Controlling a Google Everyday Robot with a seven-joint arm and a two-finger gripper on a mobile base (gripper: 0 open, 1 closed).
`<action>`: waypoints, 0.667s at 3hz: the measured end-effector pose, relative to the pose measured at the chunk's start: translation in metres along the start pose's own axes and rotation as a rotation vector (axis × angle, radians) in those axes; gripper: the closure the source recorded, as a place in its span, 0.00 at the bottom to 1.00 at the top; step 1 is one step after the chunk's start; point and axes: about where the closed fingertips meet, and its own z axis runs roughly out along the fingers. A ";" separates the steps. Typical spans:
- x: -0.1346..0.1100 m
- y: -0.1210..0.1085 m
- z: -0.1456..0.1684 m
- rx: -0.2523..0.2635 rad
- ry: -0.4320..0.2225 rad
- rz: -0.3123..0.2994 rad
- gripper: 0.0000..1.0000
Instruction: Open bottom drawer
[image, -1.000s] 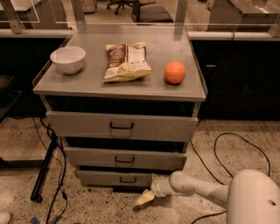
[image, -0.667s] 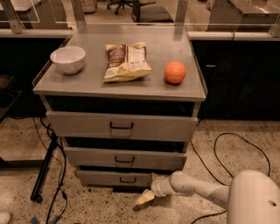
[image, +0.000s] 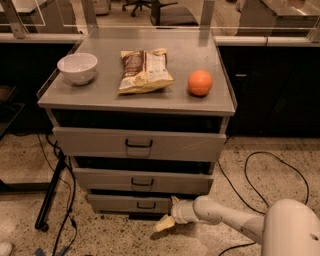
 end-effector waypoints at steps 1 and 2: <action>-0.002 0.000 -0.001 0.001 -0.002 -0.004 0.00; -0.011 -0.011 -0.003 0.017 -0.001 -0.059 0.00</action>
Offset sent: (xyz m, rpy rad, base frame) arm 0.0105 -0.0069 0.0243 -0.0052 -0.0562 0.0087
